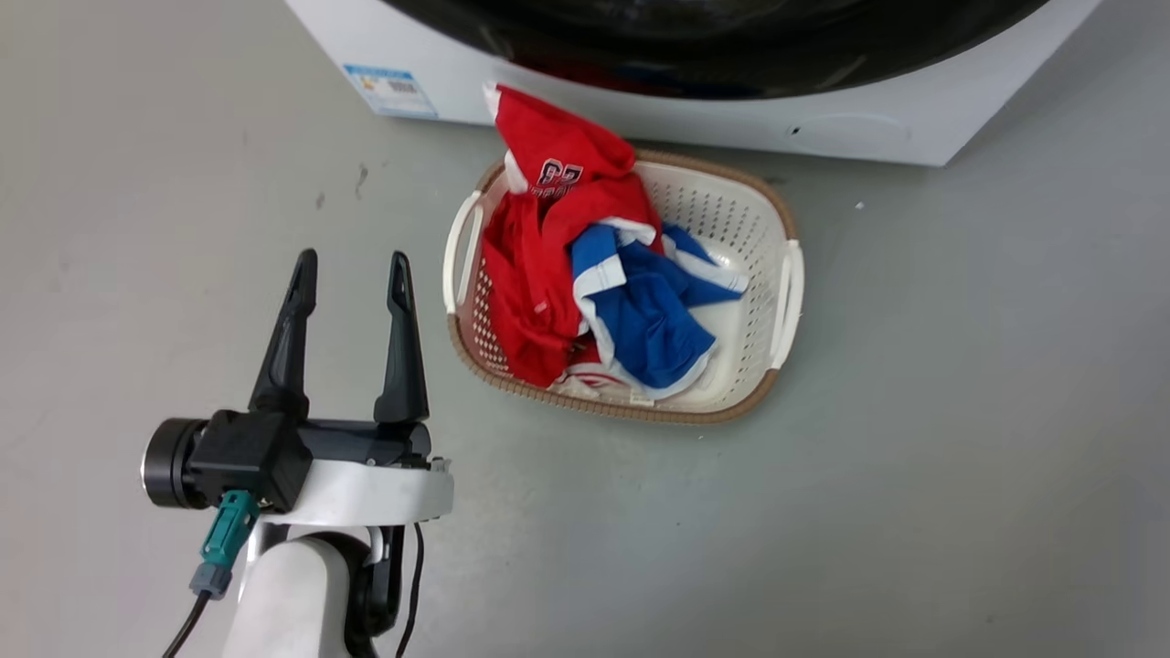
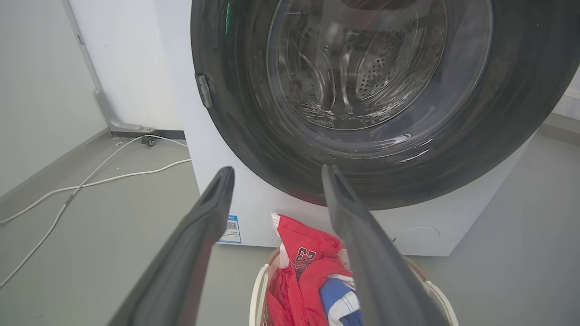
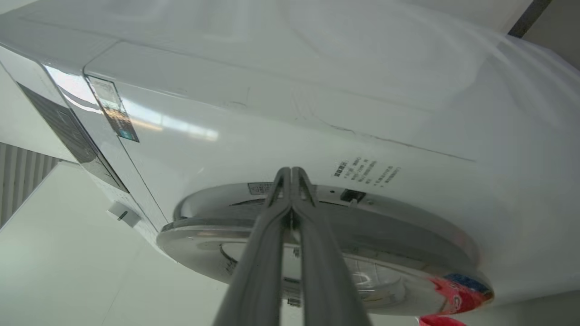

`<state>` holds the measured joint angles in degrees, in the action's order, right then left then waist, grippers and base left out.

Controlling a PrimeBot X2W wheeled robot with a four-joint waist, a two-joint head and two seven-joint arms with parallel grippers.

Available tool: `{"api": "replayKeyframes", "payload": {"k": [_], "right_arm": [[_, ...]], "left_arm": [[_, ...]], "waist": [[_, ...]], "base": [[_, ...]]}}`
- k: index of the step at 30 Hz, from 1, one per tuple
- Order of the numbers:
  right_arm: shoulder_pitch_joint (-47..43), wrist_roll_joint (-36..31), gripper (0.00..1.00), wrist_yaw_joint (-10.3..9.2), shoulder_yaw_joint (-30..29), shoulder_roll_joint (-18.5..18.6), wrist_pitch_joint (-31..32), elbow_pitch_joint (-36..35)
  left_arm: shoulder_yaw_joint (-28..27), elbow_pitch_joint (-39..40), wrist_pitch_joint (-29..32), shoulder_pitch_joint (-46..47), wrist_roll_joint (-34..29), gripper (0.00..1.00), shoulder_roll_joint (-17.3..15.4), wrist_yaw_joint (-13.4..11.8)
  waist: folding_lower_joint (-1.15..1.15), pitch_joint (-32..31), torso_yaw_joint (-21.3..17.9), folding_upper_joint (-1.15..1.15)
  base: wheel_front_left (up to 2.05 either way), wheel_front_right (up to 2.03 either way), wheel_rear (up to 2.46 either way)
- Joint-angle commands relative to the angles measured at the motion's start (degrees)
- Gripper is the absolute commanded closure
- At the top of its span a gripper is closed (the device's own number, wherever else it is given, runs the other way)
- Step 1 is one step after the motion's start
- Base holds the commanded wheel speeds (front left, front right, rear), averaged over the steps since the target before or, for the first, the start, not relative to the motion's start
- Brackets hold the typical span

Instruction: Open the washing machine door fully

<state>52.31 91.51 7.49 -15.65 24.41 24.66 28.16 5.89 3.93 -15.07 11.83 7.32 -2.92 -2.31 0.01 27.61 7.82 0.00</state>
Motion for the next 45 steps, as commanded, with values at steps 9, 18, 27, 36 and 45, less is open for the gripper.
{"api": "replayKeyframes", "payload": {"k": [9, 18, 27, 36, 45], "right_arm": [[8.64, -3.65, 1.00, 0.00, 5.54, 1.96, 3.55, 3.96], [13.28, -7.05, 1.00, 0.01, 10.33, 1.28, 6.61, 5.98], [7.51, -7.62, 1.00, 0.00, 14.21, -0.11, 12.57, 3.65], [-2.88, -5.66, 1.00, 0.01, 13.22, 0.28, 14.08, -3.97], [-13.29, -1.89, 1.00, 0.08, 12.15, -3.56, 13.87, -13.64]], "left_arm": [[0.67, 2.31, -0.16, 2.68, -0.48, 0.00, 0.02, -1.24], [1.44, 2.64, -0.16, 2.92, 0.21, 0.00, 0.01, -1.93], [0.78, 1.96, -0.16, 2.29, 0.12, 0.00, 0.01, -2.20], [0.22, 1.97, -0.16, 1.09, -0.10, 0.00, 0.01, -1.89], [-0.92, 1.70, -0.16, -0.02, -0.58, 0.00, 0.00, -1.28]], "waist": [[-0.01, 5.46, 3.02, 0.00], [-0.01, 7.34, 3.92, 0.00], [-0.01, 6.15, 3.38, 0.00], [-0.01, 4.13, 1.91, 0.00], [-0.01, 2.44, 0.61, 0.00]], "base": [[0.00, 0.00, 0.00], [0.00, 0.00, 0.00], [0.00, 0.00, 0.00], [0.00, 0.00, 0.00], [0.00, 0.00, 0.00]]}}
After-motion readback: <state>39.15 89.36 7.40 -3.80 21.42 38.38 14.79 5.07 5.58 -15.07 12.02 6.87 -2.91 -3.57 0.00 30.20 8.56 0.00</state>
